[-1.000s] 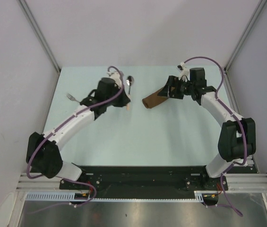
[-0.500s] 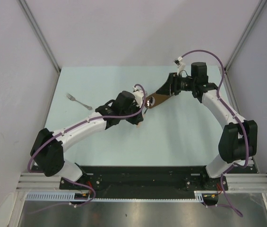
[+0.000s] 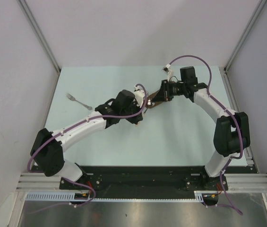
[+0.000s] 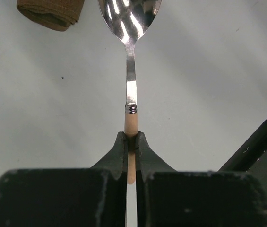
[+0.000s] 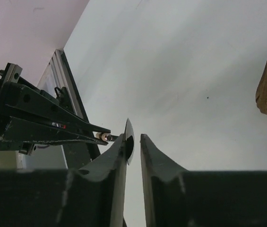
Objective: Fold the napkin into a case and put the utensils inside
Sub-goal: Pass from the left arm to the right, then insert the spoon into the folded napkin.
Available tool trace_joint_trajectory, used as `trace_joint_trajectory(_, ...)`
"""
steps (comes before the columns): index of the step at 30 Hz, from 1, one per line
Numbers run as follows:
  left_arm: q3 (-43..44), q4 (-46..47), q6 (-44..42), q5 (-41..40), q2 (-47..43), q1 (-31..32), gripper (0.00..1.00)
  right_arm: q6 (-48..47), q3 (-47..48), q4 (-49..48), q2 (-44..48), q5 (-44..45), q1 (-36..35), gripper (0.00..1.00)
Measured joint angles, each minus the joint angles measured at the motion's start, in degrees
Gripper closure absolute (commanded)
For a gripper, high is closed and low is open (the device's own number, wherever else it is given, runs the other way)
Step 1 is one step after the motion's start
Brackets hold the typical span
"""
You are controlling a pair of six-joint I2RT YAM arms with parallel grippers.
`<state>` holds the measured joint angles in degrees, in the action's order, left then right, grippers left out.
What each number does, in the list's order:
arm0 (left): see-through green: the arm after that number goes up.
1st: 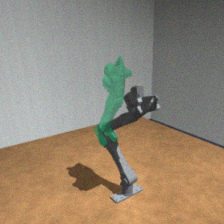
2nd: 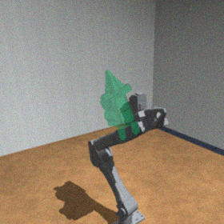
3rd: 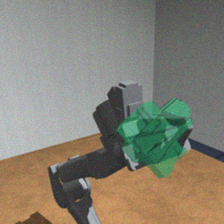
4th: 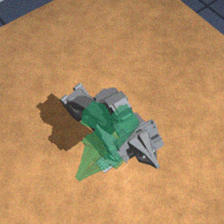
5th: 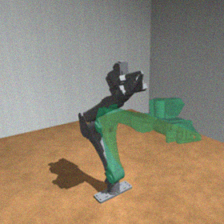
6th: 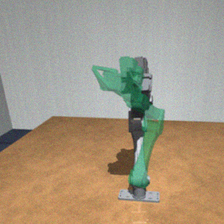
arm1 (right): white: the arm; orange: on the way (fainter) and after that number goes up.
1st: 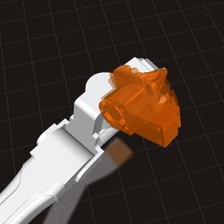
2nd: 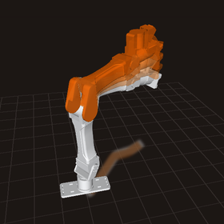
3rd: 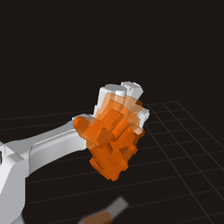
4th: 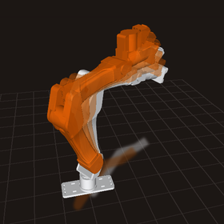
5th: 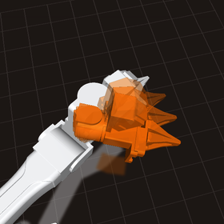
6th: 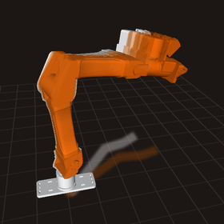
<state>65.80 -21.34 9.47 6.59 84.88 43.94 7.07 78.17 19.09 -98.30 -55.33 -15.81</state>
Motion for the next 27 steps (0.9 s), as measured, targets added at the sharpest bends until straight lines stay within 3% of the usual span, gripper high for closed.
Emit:
trace_joint_trajectory(1,0.0,-0.1,-0.1,0.0,0.0,0.0,0.99,0.0,0.1,0.2,-0.1,-0.1,0.0,1.0)
trace_joint_trajectory(3,0.3,-0.4,-0.1,0.0,0.0,0.0,0.66,-0.1,0.1,0.0,-0.4,0.8,0.2,1.0)
trace_joint_trajectory(5,1.4,-0.9,0.1,-0.1,0.3,-0.4,0.5,1.1,0.0,-1.0,-0.7,2.0,0.9,1.0)
trace_joint_trajectory(6,2.1,-0.7,0.7,0.2,0.7,-0.8,0.49,2.3,-0.2,-2.1,-0.7,2.0,1.4,1.0)
trace_joint_trajectory(8,3.8,0.5,3.1,1.8,1.6,-2.9,0.54,5.9,-1.6,-7.5,-0.7,2.7,4.3,1.0)
trace_joint_trajectory(11,5.1,5.7,10.0,5.2,3.5,-8.9,0.83,10.0,-2.3,-13.5,-1.8,3.9,10.6,1.0)
trace_joint_trajectory(13,6.9,9.3,14.7,7.3,6.6,-12.6,0.92,11.0,-1.2,-15.8,-4.0,4.8,14.8,1.0)
trace_joint_trajectory(17,14.5,18.9,23.3,10.9,19.5,-16.4,1.0,10.8,8.0,-16.8,-12.7,7.3,20.6,1.0)
trace_joint_trajectory(20,17.8,24.6,28.2,12.9,29.1,-16.0,1.0,9.7,16.2,-16.2,-19.8,7.7,22.4,1.0)
trace_joint_trajectory(27,22.1,31.2,33.4,15.9,42.2,-15.9,1.0,4.8,32.0,-10.4,-32.9,9.8,23.5,1.0)
